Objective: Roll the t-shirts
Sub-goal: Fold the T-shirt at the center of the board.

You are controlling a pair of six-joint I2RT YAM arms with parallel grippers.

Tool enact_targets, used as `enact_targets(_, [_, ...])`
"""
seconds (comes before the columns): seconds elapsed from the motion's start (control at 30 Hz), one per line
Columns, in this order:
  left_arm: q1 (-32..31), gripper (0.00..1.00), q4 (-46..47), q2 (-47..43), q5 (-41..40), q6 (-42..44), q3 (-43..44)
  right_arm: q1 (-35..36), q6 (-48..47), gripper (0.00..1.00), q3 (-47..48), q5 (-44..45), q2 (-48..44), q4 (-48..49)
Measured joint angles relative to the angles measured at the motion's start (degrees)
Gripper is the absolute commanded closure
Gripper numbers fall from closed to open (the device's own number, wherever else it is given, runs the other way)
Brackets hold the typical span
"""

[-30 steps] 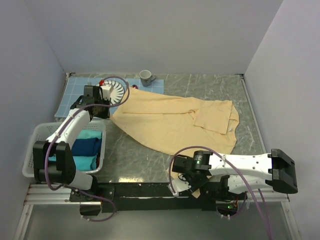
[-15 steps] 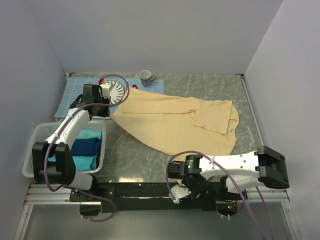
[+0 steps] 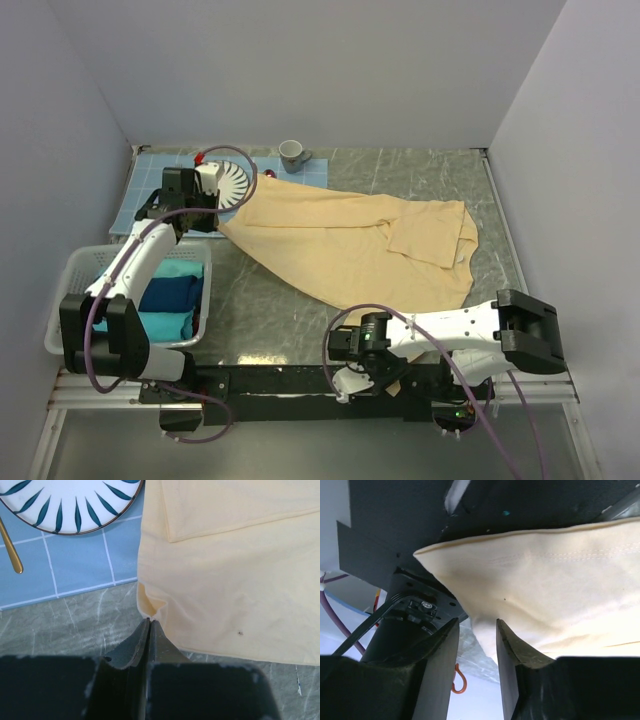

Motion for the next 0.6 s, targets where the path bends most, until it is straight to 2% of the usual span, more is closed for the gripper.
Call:
enact_targets(0.27, [0.0, 0.94, 0.2, -0.5, 0.0, -0.1, 0.0, 0.0, 1.7, 0.64, 0.1, 0.2, 0.6, 0.5])
enact_targets(0.37, [0.0, 0.94, 0.2, -0.4, 0.0, -0.1, 0.1, 0.0, 1.7, 0.74, 0.2, 0.2, 1.1, 0.6])
enact_targets(0.5, [0.0, 0.94, 0.2, 0.0, 0.3, -0.3, 0.2, 0.1, 1.8, 0.96, 0.2, 0.1, 1.6, 0.7])
enact_targets(0.6, [0.0, 0.94, 0.2, 0.1, 0.4, -0.5, 0.2, 0.1, 2.0, 1.00, 0.2, 0.0, 1.7, 0.9])
